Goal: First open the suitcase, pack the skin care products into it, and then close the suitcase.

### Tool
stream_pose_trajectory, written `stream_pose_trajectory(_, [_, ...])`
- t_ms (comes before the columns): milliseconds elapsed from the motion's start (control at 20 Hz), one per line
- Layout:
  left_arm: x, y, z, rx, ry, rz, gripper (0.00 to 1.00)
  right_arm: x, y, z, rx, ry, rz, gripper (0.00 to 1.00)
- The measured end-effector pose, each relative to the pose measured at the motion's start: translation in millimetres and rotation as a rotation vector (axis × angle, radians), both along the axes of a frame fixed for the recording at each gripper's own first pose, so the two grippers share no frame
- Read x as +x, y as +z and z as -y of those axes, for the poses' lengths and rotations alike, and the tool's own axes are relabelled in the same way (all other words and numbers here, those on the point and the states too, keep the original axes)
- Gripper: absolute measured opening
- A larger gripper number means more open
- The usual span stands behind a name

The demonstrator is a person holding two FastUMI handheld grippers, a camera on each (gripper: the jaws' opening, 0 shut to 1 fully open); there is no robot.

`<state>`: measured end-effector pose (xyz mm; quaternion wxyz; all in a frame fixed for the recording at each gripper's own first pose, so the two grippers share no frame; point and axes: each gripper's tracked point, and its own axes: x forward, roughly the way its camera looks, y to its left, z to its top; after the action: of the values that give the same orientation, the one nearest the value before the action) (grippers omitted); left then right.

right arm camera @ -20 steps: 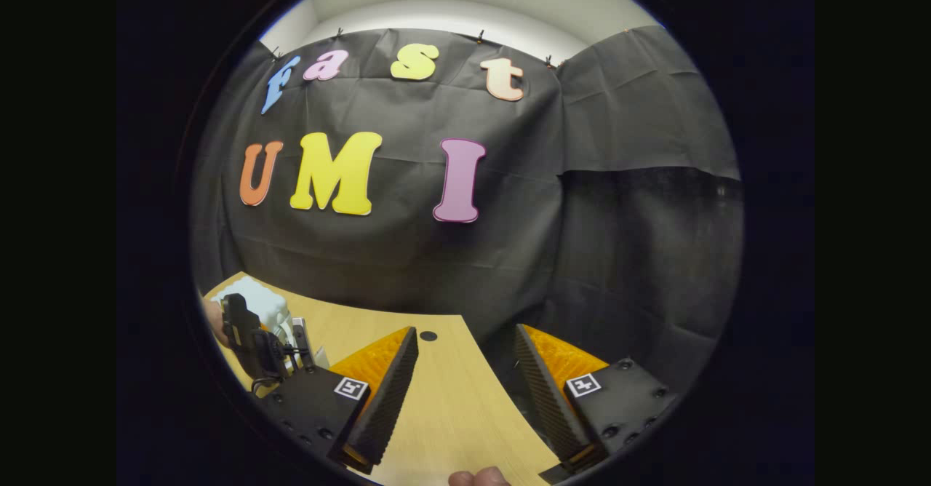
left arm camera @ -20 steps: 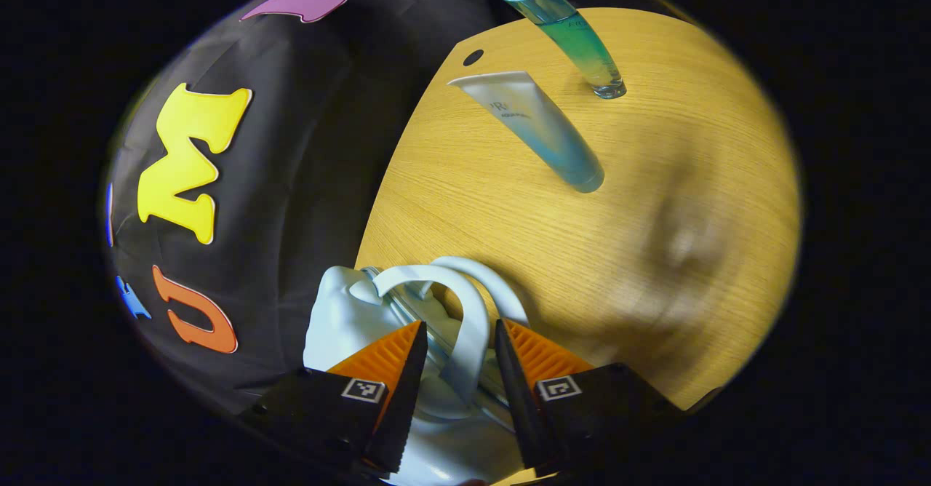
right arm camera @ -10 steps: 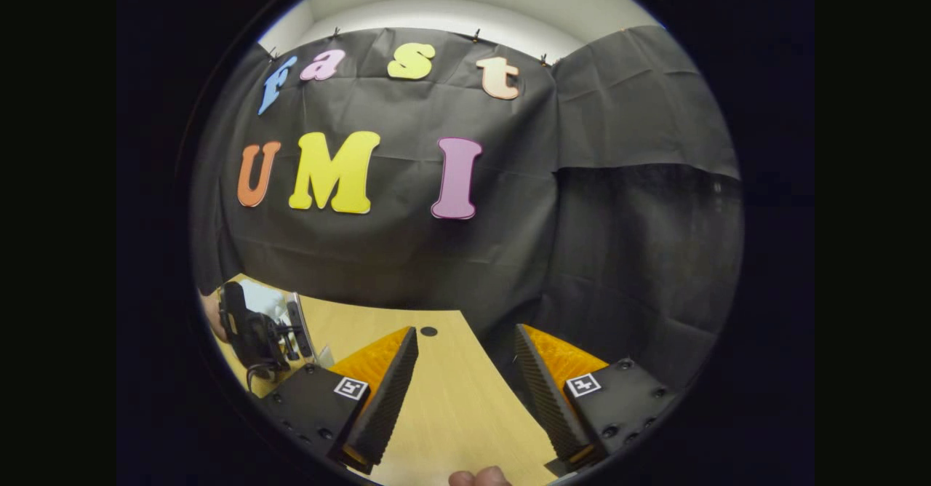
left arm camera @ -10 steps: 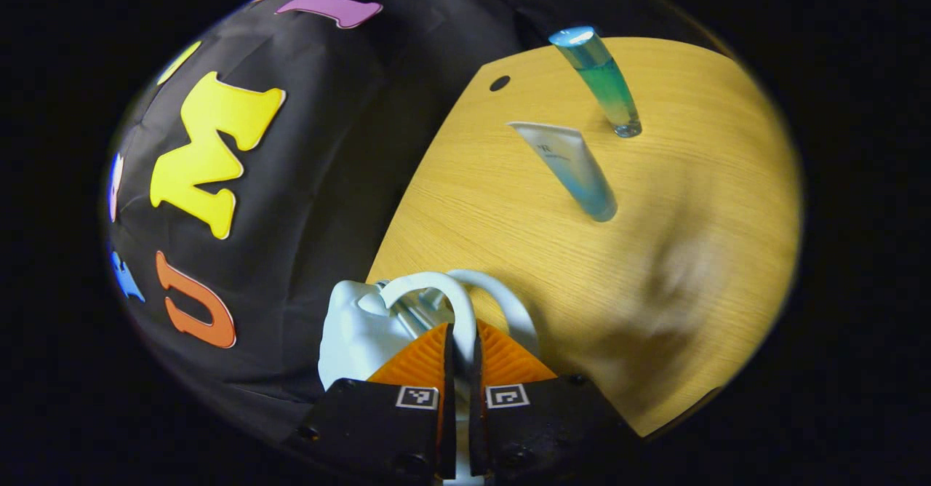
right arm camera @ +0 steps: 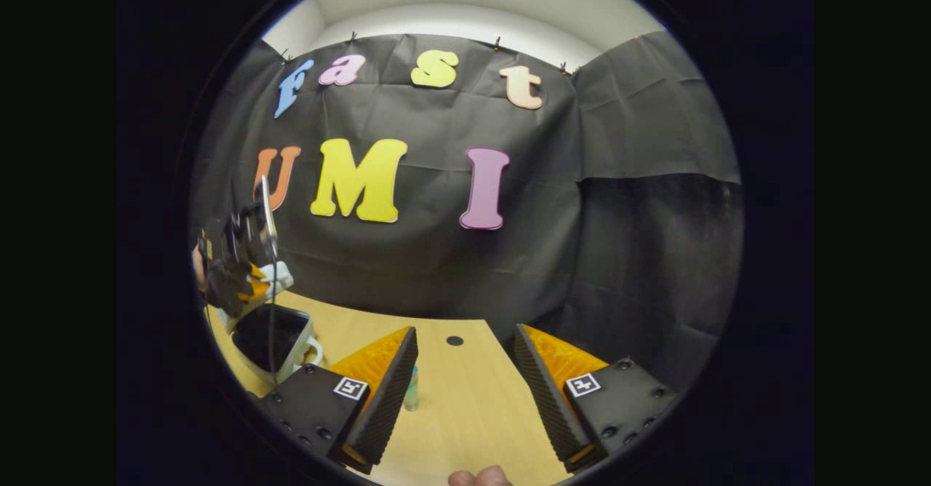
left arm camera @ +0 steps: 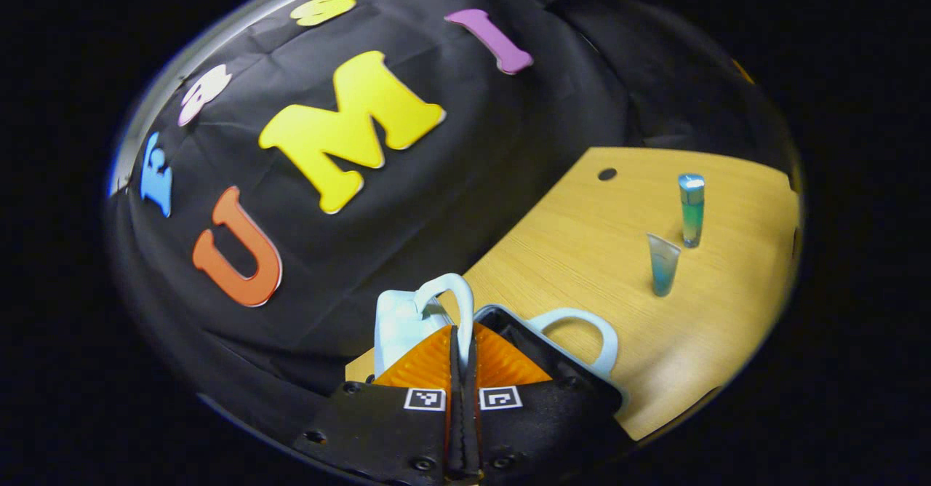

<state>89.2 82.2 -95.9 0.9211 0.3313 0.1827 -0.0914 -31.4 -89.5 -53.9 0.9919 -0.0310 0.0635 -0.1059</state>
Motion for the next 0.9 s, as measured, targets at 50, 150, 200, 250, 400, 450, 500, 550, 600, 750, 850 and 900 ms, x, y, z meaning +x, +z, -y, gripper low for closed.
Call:
stream_pose_trajectory(50, [1, 12, -15, -0.053, 0.025, 0.027, 0.03, 3, 1, -5, -0.002, 0.012, 0.000, 0.79])
stream_pose_trajectory(150, [5, 27, -49, -0.141, 0.076, 0.072, 0.03, 8, 4, -19, -0.001, 0.035, -0.003, 0.79])
stream_pose_trajectory(200, [1, 36, -70, -0.190, 0.108, 0.097, 0.03, 12, 6, -25, 0.000, 0.046, -0.007, 0.80])
stream_pose_trajectory(250, [-1, 42, -85, -0.239, 0.129, 0.114, 0.03, 14, 8, -33, 0.001, 0.056, -0.007, 0.80])
stream_pose_trajectory(400, [-5, 60, -147, -0.403, 0.209, 0.181, 0.03, 21, 18, -52, -0.007, 0.086, 0.000, 0.80])
stream_pose_trajectory(450, [-7, 61, -167, -0.445, 0.231, 0.197, 0.03, 23, 18, -57, -0.010, 0.094, -0.004, 0.80])
stream_pose_trajectory(500, [-11, 61, -186, -0.481, 0.253, 0.214, 0.02, 24, 21, -63, -0.013, 0.102, -0.005, 0.80])
stream_pose_trajectory(550, [-14, 58, -206, -0.512, 0.271, 0.227, 0.03, 26, 23, -70, -0.014, 0.111, -0.008, 0.80])
stream_pose_trajectory(600, [-14, 53, -227, -0.538, 0.287, 0.241, 0.03, 27, 25, -76, -0.015, 0.117, -0.014, 0.79])
stream_pose_trajectory(750, [-15, 37, -281, -0.612, 0.301, 0.260, 0.03, 30, 30, -89, -0.029, 0.135, -0.022, 0.80])
stream_pose_trajectory(850, [-17, 17, -321, -0.664, 0.329, 0.258, 0.03, 33, 34, -94, -0.044, 0.136, -0.026, 0.80])
stream_pose_trajectory(900, [-18, 3, -340, -0.695, 0.349, 0.254, 0.03, 34, 35, -97, -0.048, 0.135, -0.028, 0.80])
